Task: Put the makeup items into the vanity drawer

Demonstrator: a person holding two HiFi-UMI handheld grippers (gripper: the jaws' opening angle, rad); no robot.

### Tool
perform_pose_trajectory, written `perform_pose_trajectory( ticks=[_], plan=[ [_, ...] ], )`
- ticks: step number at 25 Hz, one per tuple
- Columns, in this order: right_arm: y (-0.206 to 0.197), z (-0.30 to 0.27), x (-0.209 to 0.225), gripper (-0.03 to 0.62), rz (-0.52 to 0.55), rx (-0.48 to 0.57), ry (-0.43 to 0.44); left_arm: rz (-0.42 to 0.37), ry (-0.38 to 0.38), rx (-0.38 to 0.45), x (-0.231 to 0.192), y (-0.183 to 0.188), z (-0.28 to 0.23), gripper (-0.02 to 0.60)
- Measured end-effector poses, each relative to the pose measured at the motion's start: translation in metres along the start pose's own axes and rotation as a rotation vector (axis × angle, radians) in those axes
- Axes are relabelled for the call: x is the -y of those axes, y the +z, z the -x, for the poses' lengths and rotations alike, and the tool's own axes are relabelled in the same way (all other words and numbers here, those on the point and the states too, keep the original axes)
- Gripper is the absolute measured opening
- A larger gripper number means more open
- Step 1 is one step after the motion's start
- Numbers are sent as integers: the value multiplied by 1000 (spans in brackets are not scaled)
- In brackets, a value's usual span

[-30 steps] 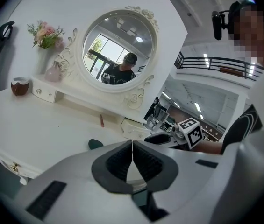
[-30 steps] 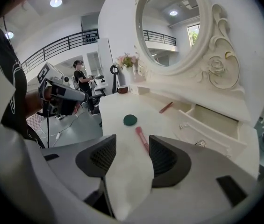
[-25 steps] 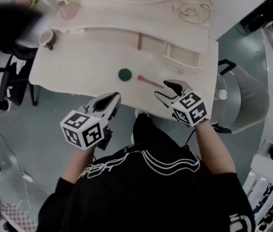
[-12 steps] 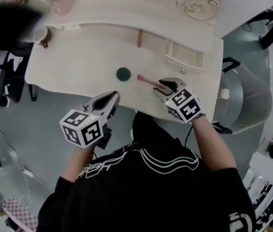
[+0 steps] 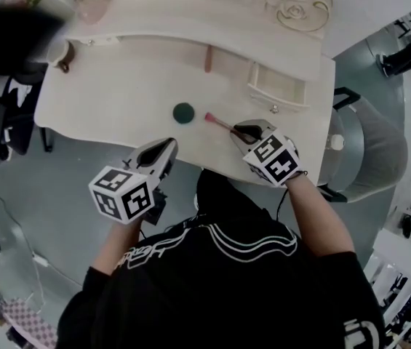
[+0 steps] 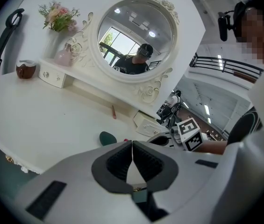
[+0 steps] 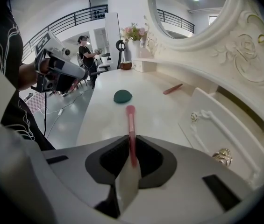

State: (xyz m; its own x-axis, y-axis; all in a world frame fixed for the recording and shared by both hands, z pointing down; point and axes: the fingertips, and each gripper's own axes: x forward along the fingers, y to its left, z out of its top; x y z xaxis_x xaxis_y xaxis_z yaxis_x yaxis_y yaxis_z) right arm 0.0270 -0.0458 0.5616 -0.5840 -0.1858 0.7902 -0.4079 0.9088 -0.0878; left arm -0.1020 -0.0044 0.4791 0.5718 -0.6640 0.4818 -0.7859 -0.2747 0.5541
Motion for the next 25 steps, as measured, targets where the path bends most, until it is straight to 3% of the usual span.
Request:
perform_pose_trajectory(
  ticks=[9, 25],
  plan=[
    [2, 2, -4, 61, 44, -21, 27, -11, 17, -12, 2, -1, -3, 26],
    [42, 64, 25, 61, 26, 111, -16, -27, 28, 1, 6, 26, -12, 26]
  ],
)
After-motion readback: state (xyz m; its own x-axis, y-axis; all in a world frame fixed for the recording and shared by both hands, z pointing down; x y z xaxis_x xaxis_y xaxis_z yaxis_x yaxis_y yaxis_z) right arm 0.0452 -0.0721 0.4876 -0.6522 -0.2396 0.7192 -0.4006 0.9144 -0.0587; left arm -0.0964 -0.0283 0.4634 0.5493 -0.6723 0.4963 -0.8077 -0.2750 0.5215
